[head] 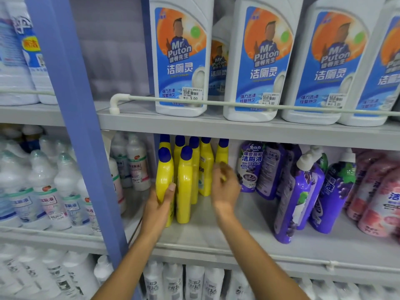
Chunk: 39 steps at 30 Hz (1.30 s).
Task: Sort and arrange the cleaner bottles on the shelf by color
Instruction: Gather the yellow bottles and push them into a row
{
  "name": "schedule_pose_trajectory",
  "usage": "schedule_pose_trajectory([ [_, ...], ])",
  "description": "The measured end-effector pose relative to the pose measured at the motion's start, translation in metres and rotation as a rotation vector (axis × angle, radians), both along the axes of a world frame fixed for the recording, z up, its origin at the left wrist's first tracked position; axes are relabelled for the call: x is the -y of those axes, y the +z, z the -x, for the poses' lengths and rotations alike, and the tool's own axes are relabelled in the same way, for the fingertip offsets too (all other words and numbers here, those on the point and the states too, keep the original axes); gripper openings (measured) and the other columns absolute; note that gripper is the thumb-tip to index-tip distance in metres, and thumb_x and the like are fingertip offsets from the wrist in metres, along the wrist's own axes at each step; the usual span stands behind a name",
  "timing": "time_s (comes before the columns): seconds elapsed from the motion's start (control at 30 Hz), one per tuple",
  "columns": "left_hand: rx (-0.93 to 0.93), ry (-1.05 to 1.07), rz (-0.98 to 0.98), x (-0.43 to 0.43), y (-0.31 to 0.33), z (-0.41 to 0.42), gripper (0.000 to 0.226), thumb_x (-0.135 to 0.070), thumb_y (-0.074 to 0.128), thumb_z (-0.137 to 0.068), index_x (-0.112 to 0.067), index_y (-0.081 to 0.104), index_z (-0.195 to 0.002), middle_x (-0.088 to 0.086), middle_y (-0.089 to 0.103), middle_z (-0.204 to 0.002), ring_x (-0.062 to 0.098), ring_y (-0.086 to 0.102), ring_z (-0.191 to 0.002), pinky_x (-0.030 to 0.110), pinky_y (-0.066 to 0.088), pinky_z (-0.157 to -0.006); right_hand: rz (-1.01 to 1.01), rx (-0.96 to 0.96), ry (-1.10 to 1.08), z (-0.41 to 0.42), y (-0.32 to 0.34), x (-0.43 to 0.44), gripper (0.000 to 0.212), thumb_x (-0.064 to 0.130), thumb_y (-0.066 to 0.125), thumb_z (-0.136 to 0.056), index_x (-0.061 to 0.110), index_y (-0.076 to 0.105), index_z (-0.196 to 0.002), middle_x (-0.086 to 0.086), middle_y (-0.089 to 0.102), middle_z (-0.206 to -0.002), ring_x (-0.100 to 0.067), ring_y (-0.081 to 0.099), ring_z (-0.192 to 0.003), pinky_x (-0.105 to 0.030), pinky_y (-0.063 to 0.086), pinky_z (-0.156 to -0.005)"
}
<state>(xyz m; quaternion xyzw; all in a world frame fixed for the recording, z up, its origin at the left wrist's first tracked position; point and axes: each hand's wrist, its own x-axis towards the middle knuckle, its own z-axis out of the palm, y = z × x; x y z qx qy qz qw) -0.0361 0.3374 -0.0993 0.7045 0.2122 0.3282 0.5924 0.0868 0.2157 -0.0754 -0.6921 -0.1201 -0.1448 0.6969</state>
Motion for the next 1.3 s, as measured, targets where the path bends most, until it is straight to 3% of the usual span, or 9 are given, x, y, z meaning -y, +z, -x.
schedule_pose_trajectory([
  [0.13, -0.008, -0.004, -0.015, 0.002, 0.003, -0.001, 0.038, -0.049, 0.057, -0.098, -0.031, 0.058, -0.132, -0.025, 0.067, -0.112, -0.009, 0.060, -0.106, 0.030, 0.046, -0.097, -0.002, -0.015, -0.008, -0.053, 0.031, 0.008, 0.073, 0.067, 0.065, -0.085, 0.018, 0.056, -0.139, -0.002, 0.061, -0.140, -0.017, 0.056, -0.130, -0.041, 0.044, -0.113],
  [0.23, -0.012, -0.007, -0.018, 0.002, 0.003, 0.000, 0.029, -0.046, 0.058, -0.099, -0.037, 0.059, -0.126, -0.028, 0.068, -0.108, -0.020, 0.060, -0.098, 0.017, 0.045, -0.089, 0.194, -0.054, 0.153, -0.072, 0.019, 0.001, 0.053, 0.073, 0.060, -0.084, 0.035, 0.060, -0.121, 0.005, 0.071, -0.120, -0.015, 0.066, -0.113, -0.045, 0.051, -0.105],
  [0.3, -0.018, -0.015, -0.028, 0.003, 0.003, 0.000, 0.024, -0.044, 0.057, -0.100, -0.040, 0.057, -0.123, -0.029, 0.066, -0.109, -0.024, 0.058, -0.096, 0.010, 0.043, -0.085, 0.164, -0.052, 0.156, -0.069, 0.008, 0.000, 0.035, 0.063, 0.062, -0.090, 0.041, 0.058, -0.117, 0.007, 0.071, -0.113, -0.013, 0.067, -0.106, -0.041, 0.052, -0.102],
  [0.4, -0.008, -0.015, -0.032, 0.001, 0.001, -0.001, 0.027, -0.045, 0.057, -0.100, -0.037, 0.058, -0.126, -0.026, 0.067, -0.112, -0.024, 0.058, -0.096, 0.010, 0.042, -0.085, 0.063, 0.011, 0.154, -0.056, -0.001, 0.001, 0.019, 0.038, 0.063, -0.101, 0.030, 0.060, -0.117, 0.010, 0.071, -0.107, 0.000, 0.067, -0.099, -0.033, 0.053, -0.094],
  [0.57, -0.017, 0.010, -0.050, 0.001, -0.001, -0.002, 0.030, -0.045, 0.059, -0.100, -0.036, 0.056, -0.128, -0.031, 0.065, -0.108, -0.028, 0.056, -0.093, 0.010, 0.041, -0.084, -0.001, -0.008, 0.247, -0.008, -0.007, 0.011, 0.035, 0.034, 0.064, -0.101, 0.017, 0.061, -0.131, 0.002, 0.073, -0.116, -0.013, 0.069, -0.109, -0.036, 0.056, -0.097],
  [0.9, -0.037, -0.050, -0.004, 0.000, 0.008, 0.004, 0.041, -0.066, 0.052, -0.095, -0.046, 0.052, -0.131, -0.029, 0.064, -0.117, -0.002, 0.060, -0.113, 0.032, 0.046, -0.101, -0.079, -0.052, 0.307, 0.062, 0.000, -0.009, 0.041, 0.036, 0.065, -0.099, 0.027, 0.058, -0.138, 0.014, 0.071, -0.122, 0.004, 0.066, -0.110, -0.011, 0.050, -0.089],
  [1.03, -0.023, -0.026, -0.022, -0.001, 0.008, 0.006, 0.047, -0.066, 0.047, -0.099, -0.044, 0.048, -0.141, -0.021, 0.063, -0.128, 0.008, 0.059, -0.121, 0.036, 0.044, -0.105, 0.023, -0.094, 0.301, 0.065, -0.009, -0.004, 0.044, 0.055, 0.048, -0.102, 0.032, 0.051, -0.140, 0.015, 0.062, -0.131, 0.000, 0.059, -0.116, -0.023, 0.045, -0.102],
  [1.17, -0.024, 0.036, -0.054, 0.008, 0.012, 0.003, 0.044, -0.052, 0.043, -0.106, -0.033, 0.046, -0.146, -0.015, 0.059, -0.125, 0.011, 0.054, -0.115, 0.033, 0.041, -0.098, 0.049, -0.109, 0.247, 0.077, -0.027, -0.017, 0.076, 0.077, 0.035, -0.092, 0.030, 0.041, -0.150, 0.007, 0.057, -0.143, -0.010, 0.055, -0.130, -0.035, 0.044, -0.112],
  [1.3, -0.055, 0.043, -0.021, -0.002, 0.011, -0.001, 0.049, -0.058, 0.041, -0.104, -0.037, 0.043, -0.148, -0.009, 0.057, -0.136, 0.017, 0.053, -0.122, 0.034, 0.039, -0.101, 0.088, -0.137, 0.268, 0.075, -0.020, -0.022, 0.068, 0.069, 0.036, -0.098, 0.028, 0.038, -0.152, 0.004, 0.055, -0.145, -0.015, 0.054, -0.132, -0.030, 0.043, -0.109],
])
